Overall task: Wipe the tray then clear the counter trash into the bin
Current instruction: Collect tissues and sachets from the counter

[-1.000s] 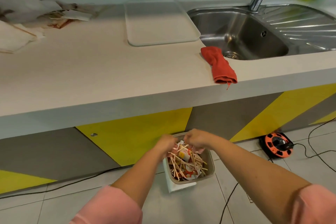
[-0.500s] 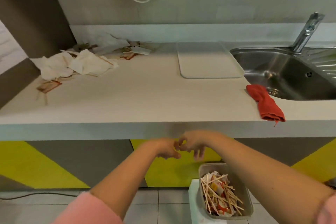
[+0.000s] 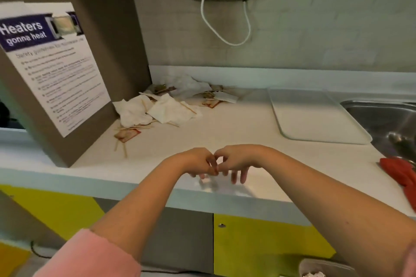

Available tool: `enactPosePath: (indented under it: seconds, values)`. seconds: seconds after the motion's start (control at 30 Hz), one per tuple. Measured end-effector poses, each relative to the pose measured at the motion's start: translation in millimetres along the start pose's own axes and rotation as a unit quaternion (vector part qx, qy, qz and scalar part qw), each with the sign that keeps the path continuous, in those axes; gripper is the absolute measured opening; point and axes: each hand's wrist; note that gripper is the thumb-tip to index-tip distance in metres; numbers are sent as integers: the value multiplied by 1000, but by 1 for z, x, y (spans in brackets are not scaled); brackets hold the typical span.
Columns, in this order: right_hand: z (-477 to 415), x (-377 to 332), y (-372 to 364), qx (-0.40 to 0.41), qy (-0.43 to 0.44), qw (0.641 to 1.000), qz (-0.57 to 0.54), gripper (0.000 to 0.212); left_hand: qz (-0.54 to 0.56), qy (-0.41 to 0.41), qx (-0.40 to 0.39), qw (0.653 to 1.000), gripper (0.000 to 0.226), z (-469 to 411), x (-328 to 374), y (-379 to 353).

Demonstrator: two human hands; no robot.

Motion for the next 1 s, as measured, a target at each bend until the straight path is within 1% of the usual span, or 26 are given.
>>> enactPosePath:
  seconds: [0.17, 0.27, 0.53, 0.73, 0.9, 1.0]
  values:
    - [-28, -36, 21, 32, 4, 999, -4, 50, 24, 13, 89, 996, 26, -4, -42, 41]
    - [-44, -57, 35, 50, 3, 999, -5, 49, 28, 19, 145, 989, 24, -6, -66, 67]
    - [-84, -93, 59, 84, 5, 996, -18, 42, 46, 59, 224, 972, 19, -19, -116, 112]
    - [-113, -101, 76, 96, -1, 995, -22, 36, 59, 69, 274, 957, 11, -37, -141, 131]
    - [-141, -97, 98, 146, 4, 989, -1, 31, 67, 100, 318, 941, 17, -63, -158, 146]
    - [-162, -99, 115, 184, 9, 982, 32, 33, 71, 130, 339, 929, 21, -78, -165, 155]
Point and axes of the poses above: each hand's wrist, its own z-axis away from the middle knuckle, its own y-axis out of the back of the hand, x = y × z, and after that the axes turned 11 degrees about -y, right-handed
